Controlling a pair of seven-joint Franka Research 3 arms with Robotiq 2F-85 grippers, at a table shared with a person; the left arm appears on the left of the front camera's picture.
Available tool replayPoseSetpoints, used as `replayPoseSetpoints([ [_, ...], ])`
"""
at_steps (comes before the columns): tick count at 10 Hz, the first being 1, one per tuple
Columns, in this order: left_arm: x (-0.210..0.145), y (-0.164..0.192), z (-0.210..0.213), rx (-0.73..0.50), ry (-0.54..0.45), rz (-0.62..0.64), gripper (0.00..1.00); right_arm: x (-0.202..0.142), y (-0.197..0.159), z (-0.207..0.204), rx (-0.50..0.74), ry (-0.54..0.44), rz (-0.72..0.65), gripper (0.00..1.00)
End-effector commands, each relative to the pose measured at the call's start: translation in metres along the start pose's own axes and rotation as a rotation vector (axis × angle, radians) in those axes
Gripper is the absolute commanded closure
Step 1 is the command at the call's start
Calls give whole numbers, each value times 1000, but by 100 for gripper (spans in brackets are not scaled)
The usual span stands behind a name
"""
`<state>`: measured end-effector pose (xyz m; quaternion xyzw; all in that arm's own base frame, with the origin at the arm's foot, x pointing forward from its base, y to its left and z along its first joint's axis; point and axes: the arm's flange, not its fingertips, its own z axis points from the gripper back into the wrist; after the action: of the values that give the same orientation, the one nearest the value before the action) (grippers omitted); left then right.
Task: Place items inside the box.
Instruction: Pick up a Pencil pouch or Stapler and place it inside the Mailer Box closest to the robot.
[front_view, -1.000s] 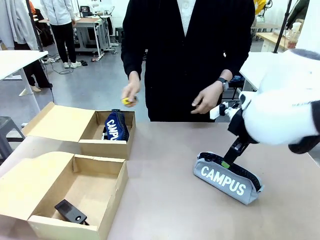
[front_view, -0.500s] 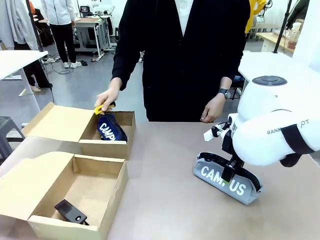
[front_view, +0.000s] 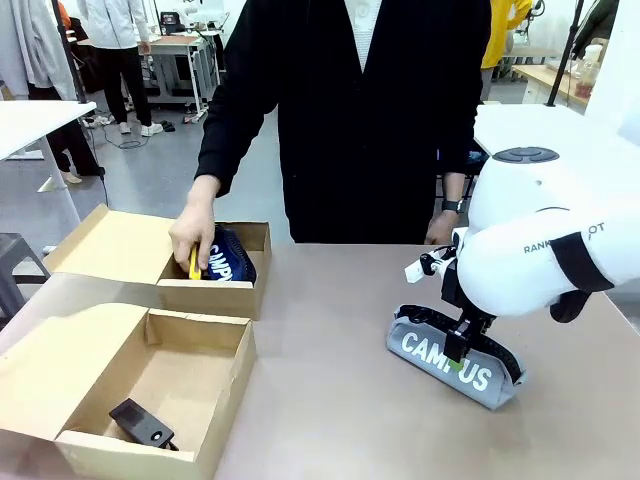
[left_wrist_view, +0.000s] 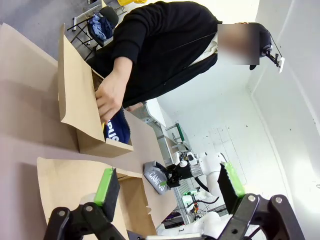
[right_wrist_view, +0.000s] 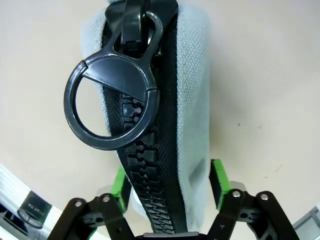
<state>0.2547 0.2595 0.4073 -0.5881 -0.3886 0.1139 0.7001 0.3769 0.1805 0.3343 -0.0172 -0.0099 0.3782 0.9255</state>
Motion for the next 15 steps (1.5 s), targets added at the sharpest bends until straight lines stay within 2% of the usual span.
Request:
replayPoseSetpoints([
  [1,0,-1,-1,-19,-19,-17,0,4,2,3,30,-17,-14,100],
  [2,0,-1,-1,-19,-19,-17,0,4,3,3,32,-14,-8,100],
  [3,0,-1,-1,-19,-19,-17,0,3,3,4,31,-13,-8,85],
  [4,0,-1,-1,-19,-19,-17,0,3,3,3,35,-11,-14,95],
  [5,0,-1,-1,-19,-19,-17,0,5,1,5,33,-17,-50,100],
  [8,0,-1,-1,-19,-19,-17,0,1,-7,21,63,-49,-133,100],
  [10,0,-1,-1,-19,-19,-17,0,-14,-20,51,146,-77,-312,100],
  [11,0,-1,-1,-19,-19,-17,0,-37,-25,82,175,-40,-469,100],
  [12,0,-1,-1,-19,-19,-17,0,-69,-22,113,322,24,-556,100],
  [13,0,-1,-1,-19,-19,-17,0,-105,-13,140,389,12,-680,100],
  [14,0,-1,-1,-19,-19,-17,0,-138,5,158,404,-50,-714,100],
  [15,0,-1,-1,-19,-19,-17,0,-158,32,165,436,-95,-633,100],
])
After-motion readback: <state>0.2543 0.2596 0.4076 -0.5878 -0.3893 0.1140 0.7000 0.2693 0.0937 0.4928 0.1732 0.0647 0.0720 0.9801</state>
